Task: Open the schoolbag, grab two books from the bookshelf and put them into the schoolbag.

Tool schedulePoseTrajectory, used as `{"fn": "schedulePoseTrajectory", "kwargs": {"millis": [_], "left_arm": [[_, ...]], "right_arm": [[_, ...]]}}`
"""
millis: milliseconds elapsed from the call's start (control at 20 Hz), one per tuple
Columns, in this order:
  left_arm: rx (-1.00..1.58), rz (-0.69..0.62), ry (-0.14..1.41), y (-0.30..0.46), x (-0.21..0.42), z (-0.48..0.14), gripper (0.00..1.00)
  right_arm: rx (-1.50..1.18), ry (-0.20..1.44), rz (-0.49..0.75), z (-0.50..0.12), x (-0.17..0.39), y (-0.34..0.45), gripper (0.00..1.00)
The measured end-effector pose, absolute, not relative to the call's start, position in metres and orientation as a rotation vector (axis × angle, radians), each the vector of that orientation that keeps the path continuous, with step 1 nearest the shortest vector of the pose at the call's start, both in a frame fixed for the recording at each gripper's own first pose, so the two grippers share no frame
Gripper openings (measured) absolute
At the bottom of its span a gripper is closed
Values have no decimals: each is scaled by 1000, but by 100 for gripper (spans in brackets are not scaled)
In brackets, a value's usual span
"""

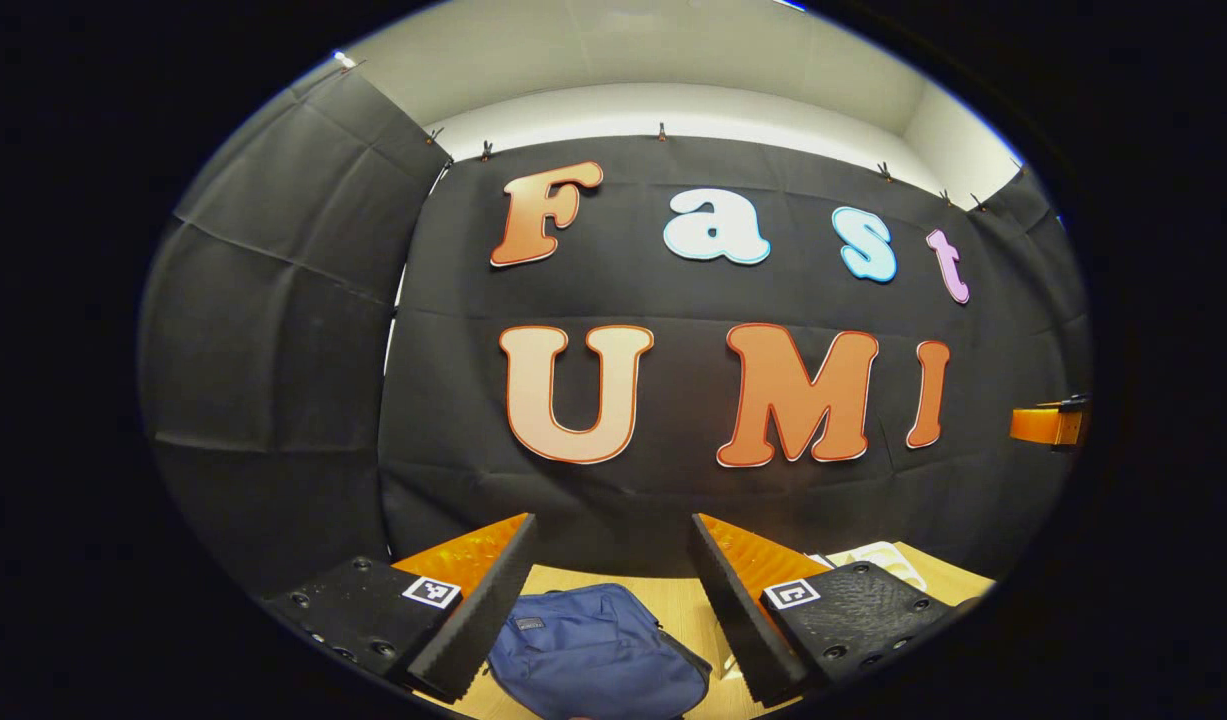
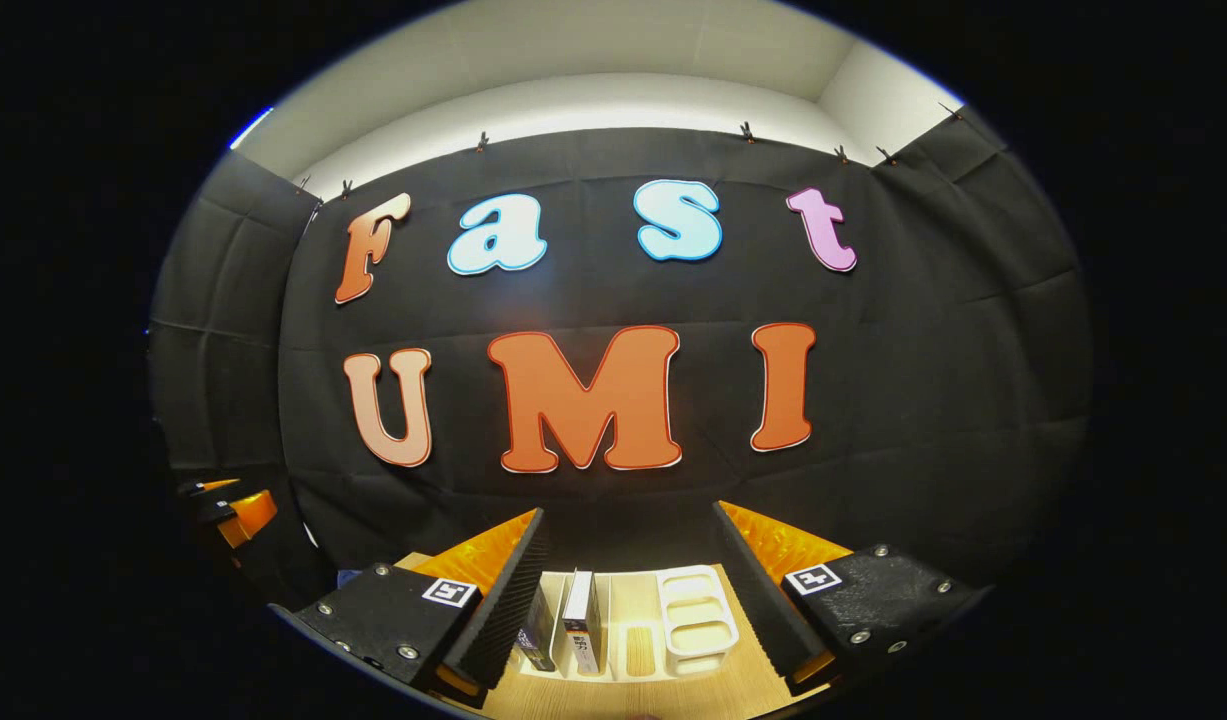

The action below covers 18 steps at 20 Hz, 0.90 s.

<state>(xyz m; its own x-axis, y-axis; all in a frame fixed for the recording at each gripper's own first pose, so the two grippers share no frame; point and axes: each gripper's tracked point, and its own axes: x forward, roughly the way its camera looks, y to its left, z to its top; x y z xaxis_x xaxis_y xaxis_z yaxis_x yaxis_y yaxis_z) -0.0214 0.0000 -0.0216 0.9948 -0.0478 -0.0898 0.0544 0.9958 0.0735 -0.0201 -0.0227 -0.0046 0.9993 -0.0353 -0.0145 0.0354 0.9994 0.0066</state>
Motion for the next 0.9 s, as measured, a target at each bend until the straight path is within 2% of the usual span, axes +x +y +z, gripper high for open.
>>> {"fn": "schedulePoseTrajectory", "kwargs": {"millis": [150, 200, 250, 300, 900], "left_arm": [[77, -51, 90, 2, -23, -21, 93], [76, -51, 91, 3, -23, -22, 93], [77, -52, 91, 4, -24, -21, 93], [78, -53, 91, 4, -23, -22, 93], [169, -93, 131, -6, -23, -47, 94]], "right_arm": [[-2, 12, -40, -4, -21, -23, 96], [-5, 12, -41, -4, -22, -23, 100], [-4, 12, -40, -4, -22, -21, 100], [-2, 14, -39, -4, -21, -21, 96], [5, 33, -40, -12, -20, -21, 96]]}}
